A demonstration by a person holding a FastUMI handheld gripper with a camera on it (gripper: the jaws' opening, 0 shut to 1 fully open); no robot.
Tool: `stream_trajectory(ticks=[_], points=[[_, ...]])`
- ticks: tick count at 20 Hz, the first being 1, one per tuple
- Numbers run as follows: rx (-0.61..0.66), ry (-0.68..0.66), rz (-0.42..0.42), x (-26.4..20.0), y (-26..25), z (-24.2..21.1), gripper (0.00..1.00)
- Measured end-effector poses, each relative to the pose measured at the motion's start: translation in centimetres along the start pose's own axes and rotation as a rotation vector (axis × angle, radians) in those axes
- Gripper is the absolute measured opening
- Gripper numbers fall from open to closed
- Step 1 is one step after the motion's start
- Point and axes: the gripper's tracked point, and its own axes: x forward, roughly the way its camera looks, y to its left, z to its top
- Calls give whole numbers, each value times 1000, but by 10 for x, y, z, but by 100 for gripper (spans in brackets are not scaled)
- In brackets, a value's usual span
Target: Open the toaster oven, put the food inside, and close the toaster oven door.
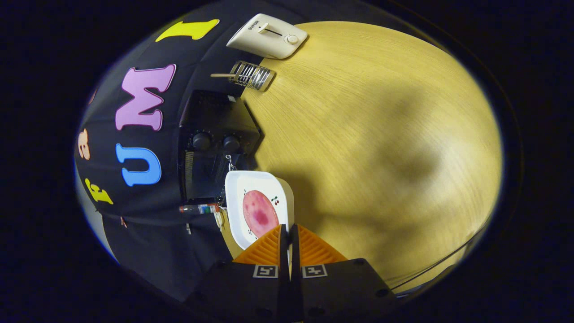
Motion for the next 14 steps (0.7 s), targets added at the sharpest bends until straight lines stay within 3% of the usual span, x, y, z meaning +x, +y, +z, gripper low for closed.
stream_trajectory(ticks=[4,9,14], points=[[100,-45,29,43,53,-22,5],[174,-148,-53,107,88,-32,5],[316,-253,5,160,140,-26,5]])
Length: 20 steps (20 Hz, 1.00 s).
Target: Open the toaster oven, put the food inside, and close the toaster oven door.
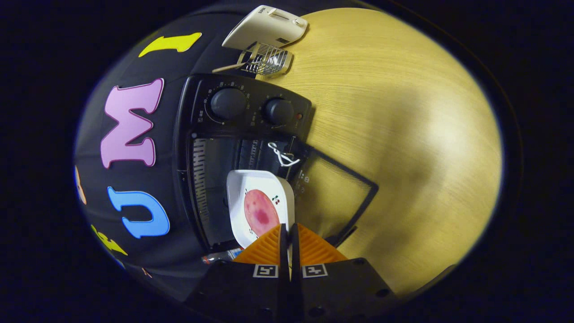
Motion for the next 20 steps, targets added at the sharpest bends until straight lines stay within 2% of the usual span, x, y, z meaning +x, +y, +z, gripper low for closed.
stream_trajectory(ticks=[5,9,14,18,19,20], points=[[120,-104,21,45,41,1,5],[151,-157,-36,73,51,5,5],[212,-183,-56,87,59,8,5],[202,-178,-45,80,61,8,11],[178,-179,-39,69,62,7,24],[148,-177,-36,61,60,6,24]])
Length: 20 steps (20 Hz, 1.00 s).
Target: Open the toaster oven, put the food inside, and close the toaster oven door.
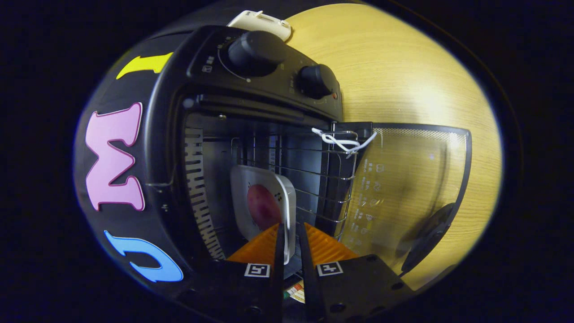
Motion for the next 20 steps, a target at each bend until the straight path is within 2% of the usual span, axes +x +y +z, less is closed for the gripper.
stream_trajectory(ticks=[2,5,8,9,11,12,14,15,18,20], points=[[-93,-14,13,-21,-4,8,24],[-411,-34,13,-60,-17,15,24],[-746,-15,-18,-90,-47,6,55],[-827,11,-19,-96,-57,1,55],[-950,46,-34,-106,-75,-8,87],[-993,51,-39,-108,-81,-10,94],[-1092,67,-46,-111,-92,-15,96],[-1164,57,-51,-113,-97,-16,100],[-1397,74,-88,-112,-119,-18,99],[-1451,138,-113,-106,-137,-33,100]])
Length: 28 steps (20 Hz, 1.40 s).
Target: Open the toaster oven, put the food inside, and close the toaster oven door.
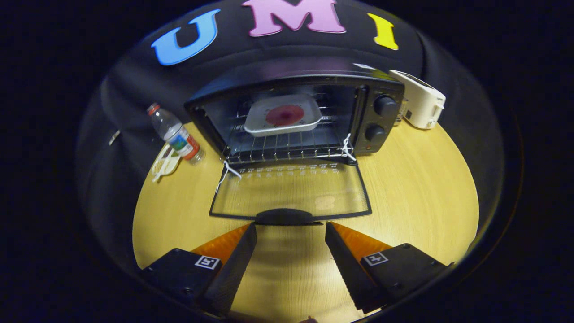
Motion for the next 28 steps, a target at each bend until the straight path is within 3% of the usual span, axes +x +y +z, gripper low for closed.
stream_trajectory(ticks=[4,13,17,23,28], points=[[37,111,5,31,2,-31,100],[41,116,-35,61,-8,-20,99],[65,67,-7,38,-1,-6,99],[79,-169,23,-13,-3,46,99],[96,-260,76,-63,-1,66,99]])
